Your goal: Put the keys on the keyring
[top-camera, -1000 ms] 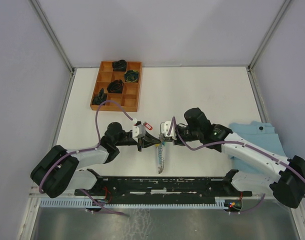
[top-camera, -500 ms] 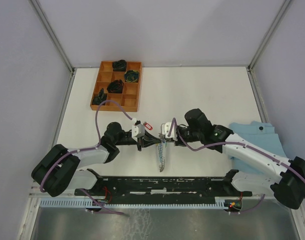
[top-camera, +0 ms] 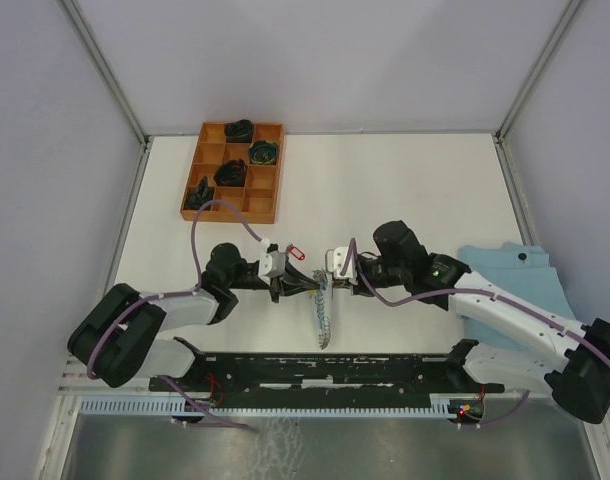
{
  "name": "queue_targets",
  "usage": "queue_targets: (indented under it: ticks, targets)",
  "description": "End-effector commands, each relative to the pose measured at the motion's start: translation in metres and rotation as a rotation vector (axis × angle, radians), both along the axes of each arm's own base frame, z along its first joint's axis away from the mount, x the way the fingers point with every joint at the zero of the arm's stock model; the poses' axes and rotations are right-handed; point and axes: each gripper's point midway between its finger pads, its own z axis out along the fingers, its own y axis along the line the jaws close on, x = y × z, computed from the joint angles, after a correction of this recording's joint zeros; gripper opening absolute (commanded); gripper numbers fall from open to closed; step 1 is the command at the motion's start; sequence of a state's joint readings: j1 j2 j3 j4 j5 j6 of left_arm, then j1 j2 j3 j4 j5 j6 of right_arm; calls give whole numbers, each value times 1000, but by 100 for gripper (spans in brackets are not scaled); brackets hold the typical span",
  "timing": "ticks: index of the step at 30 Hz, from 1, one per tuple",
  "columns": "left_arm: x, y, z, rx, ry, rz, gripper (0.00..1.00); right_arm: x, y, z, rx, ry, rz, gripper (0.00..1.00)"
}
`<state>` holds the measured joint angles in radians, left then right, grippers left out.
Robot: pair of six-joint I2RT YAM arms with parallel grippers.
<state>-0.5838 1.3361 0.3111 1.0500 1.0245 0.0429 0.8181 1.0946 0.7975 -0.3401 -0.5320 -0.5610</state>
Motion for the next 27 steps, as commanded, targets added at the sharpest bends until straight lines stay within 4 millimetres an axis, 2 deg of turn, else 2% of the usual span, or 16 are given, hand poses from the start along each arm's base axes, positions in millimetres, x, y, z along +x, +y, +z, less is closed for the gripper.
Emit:
queue_targets:
  ticks: [1, 10, 17, 27]
  targets:
    - [-3, -1, 13, -43, -136, -62, 3, 2, 11, 11, 66, -28, 17, 1]
    - [4, 2, 2, 10, -322, -58, 3, 4, 11, 8, 59, -108, 69, 1]
    - [8, 5, 4, 21, -412, -33, 3, 1, 7, 4, 38, -207, 125, 1]
    - [5, 6, 10, 9, -452, -34, 3, 2, 14, -5, 7, -292, 152, 1]
